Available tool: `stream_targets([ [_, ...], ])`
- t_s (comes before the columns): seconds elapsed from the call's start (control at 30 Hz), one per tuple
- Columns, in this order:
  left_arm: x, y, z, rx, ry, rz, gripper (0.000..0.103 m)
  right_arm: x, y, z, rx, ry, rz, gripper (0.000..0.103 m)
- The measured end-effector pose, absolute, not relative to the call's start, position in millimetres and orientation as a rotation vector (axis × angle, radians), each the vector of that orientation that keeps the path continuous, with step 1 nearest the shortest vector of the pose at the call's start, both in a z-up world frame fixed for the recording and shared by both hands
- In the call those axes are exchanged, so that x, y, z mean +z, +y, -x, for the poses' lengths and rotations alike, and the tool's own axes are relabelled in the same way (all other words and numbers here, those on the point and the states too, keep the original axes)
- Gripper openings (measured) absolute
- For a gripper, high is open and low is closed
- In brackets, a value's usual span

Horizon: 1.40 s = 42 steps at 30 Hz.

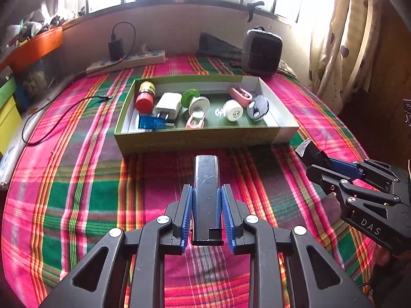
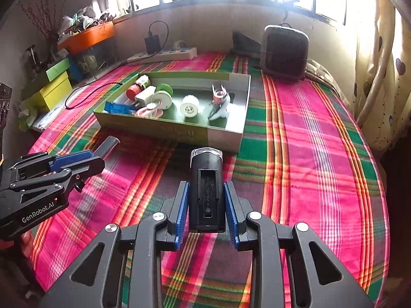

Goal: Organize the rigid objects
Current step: 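Carry the black case and flashlight with both tools over the tray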

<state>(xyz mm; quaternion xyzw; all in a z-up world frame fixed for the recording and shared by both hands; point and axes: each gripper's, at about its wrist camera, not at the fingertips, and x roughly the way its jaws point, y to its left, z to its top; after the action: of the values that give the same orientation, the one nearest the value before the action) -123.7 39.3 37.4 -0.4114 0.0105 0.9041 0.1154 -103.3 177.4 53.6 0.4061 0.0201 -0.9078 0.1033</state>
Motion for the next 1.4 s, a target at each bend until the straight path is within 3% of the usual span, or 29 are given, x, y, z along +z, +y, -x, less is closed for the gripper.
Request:
stream_targets([
  [0.57,64.4,38.5,172.8,2.620,-0.006,1.146,0.022,75.6,166.2,151.7,-2.669,0.068,-1.166,0.028],
  [1.4,44.7,38.8,233.7,2.573,-0.074,1.228,0.022,51.5,166.1,219.2,-2.641,0.052,-1.282,0.028],
])
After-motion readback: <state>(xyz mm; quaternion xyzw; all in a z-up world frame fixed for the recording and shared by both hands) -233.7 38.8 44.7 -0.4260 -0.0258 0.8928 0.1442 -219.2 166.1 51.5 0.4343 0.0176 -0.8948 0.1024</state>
